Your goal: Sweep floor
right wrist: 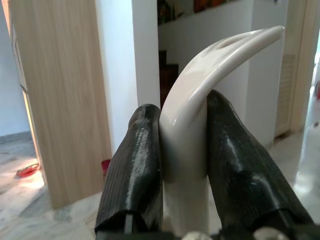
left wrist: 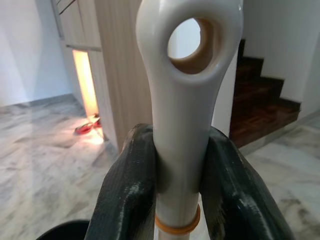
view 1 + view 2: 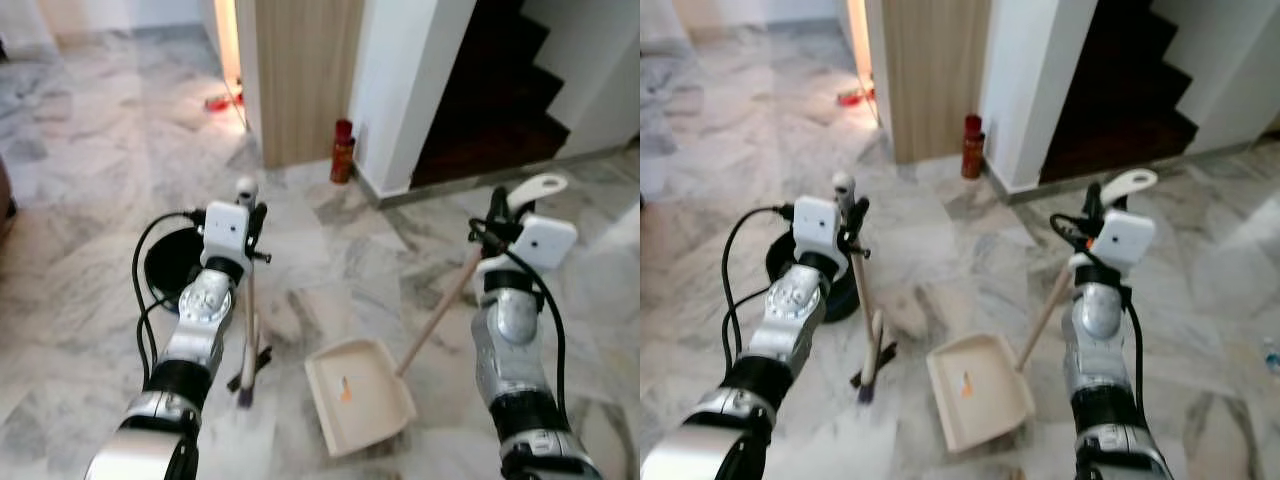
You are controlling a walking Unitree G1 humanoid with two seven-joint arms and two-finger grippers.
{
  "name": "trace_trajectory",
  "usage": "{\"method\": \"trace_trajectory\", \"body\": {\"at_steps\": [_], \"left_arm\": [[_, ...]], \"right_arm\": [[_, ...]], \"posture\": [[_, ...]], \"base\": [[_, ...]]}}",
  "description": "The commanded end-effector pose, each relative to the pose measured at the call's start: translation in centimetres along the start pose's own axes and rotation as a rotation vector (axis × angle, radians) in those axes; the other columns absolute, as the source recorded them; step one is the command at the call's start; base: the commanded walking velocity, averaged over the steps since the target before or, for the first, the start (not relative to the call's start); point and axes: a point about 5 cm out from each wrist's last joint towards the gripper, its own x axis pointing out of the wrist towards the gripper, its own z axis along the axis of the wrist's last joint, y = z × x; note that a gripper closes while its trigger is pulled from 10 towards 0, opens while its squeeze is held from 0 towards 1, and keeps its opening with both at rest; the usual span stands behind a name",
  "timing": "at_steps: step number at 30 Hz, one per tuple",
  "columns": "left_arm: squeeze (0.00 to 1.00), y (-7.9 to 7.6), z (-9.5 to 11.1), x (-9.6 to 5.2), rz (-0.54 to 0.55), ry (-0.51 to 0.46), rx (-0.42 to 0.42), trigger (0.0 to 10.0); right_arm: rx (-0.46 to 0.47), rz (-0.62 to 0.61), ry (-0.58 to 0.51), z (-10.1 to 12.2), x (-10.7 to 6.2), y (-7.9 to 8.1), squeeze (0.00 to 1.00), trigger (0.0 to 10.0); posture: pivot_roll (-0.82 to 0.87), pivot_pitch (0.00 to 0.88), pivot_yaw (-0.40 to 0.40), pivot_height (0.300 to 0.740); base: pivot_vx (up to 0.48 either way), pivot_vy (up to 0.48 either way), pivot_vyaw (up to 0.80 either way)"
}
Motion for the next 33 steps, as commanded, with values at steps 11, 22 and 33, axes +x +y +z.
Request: {"method": "trace_trajectory", "body": {"at_steps": [11, 22, 33], "left_arm": [[0.00, 0.3, 0.3, 0.5, 0.003, -0.035, 0.013, 10.0], [0.00, -0.1, -1.0, -0.3, -0.003, 0.002, -0.017, 10.0], [0.00, -1.2, -2.5, -2.0, -0.030, 0.037, -0.063, 10.0]], "right_arm": [[-0.024, -0.063, -0.036, 0.3, 0.0, -1.7, 0.00, 10.0], [-0.080, -0.086, -0.014, -0.5, -1.2, -3.0, 0.00, 10.0], [-0.162, -0.176, 0.016, -0.9, -2.6, -6.3, 0.00, 10.0]], "posture": [[0.13, 0.000, -0.039, 0.740], [0.10, 0.000, -0.049, 0.740], [0.06, 0.000, -0.077, 0.740]], "base": [[0.000, 0.000, -0.80], [0.000, 0.000, -0.58], [0.000, 0.000, -0.15]]}}
